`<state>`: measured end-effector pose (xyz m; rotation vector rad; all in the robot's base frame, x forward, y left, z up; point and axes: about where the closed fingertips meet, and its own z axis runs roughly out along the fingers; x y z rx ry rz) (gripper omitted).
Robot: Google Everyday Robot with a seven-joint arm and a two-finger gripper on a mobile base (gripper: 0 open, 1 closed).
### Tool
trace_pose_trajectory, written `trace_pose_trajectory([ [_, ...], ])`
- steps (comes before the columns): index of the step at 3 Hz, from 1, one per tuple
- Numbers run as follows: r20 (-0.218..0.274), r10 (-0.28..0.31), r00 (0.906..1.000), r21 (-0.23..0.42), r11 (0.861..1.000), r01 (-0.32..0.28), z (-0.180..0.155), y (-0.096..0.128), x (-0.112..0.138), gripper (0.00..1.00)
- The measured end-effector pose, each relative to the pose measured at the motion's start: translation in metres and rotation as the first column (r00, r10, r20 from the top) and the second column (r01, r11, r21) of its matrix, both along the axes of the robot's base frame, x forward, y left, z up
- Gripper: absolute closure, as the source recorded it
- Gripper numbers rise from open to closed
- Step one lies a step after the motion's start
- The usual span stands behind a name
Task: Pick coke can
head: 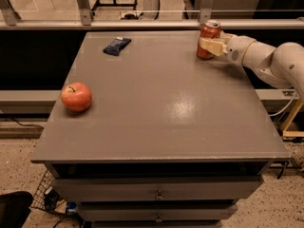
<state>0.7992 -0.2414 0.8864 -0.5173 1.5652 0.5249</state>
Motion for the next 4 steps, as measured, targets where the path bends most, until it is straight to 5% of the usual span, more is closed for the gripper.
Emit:
trace_pose_trajectory([
  [1, -0.001, 0.004, 1.0, 0.001, 1.0, -0.004, 0.0, 0.003, 0.001, 0.88],
  [2, -0.001, 0.008, 1.0, 0.002, 1.0, -0.008, -0.001, 0.006, 0.001, 1.0],
  [4, -0.003, 0.063, 0.998, 0.005, 0.998, -0.063, 0.013, 0.014, -0.007, 1.0],
])
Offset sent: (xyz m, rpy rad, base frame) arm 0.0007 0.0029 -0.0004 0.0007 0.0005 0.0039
